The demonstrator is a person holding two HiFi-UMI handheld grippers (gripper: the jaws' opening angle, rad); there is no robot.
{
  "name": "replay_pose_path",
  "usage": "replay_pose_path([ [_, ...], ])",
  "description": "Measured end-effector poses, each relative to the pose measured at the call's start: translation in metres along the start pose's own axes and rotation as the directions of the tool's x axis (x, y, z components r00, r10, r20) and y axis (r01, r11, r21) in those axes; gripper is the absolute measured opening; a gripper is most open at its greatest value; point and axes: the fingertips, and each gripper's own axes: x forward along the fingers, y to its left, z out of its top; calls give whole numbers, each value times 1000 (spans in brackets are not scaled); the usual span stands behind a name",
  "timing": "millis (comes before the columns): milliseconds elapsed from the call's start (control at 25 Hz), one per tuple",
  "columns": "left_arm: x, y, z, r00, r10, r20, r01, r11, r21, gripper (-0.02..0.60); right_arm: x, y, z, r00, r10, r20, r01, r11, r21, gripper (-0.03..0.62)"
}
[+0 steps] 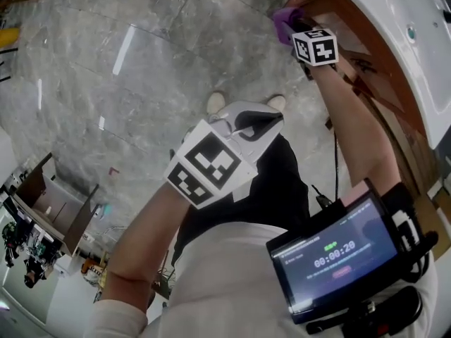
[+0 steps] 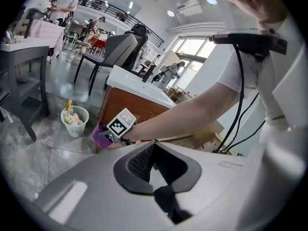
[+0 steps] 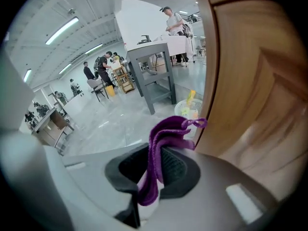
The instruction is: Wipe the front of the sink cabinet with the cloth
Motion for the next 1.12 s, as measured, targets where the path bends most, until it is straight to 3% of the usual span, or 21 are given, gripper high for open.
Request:
replay_pose_path([
  [360, -25, -31, 18, 999, -32, 5, 31, 998, 54, 8, -80, 50, 0, 997, 21, 70, -23, 999, 32, 55],
  [560, -46, -49, 36, 999, -49, 2, 48, 994, 99, 8, -143, 90, -1, 992, 32, 118, -49, 988, 145, 55],
  [760, -78, -67, 56, 997, -77, 11, 75, 992, 102, 8, -220, 124, 9, 984, -15, 176, -21, 979, 201, 55],
  [1120, -108, -120, 67, 988, -134, -72, 145, 972, 185, 8, -358, 175, 28, 949, -94, 300, 14, 966, 258, 55],
])
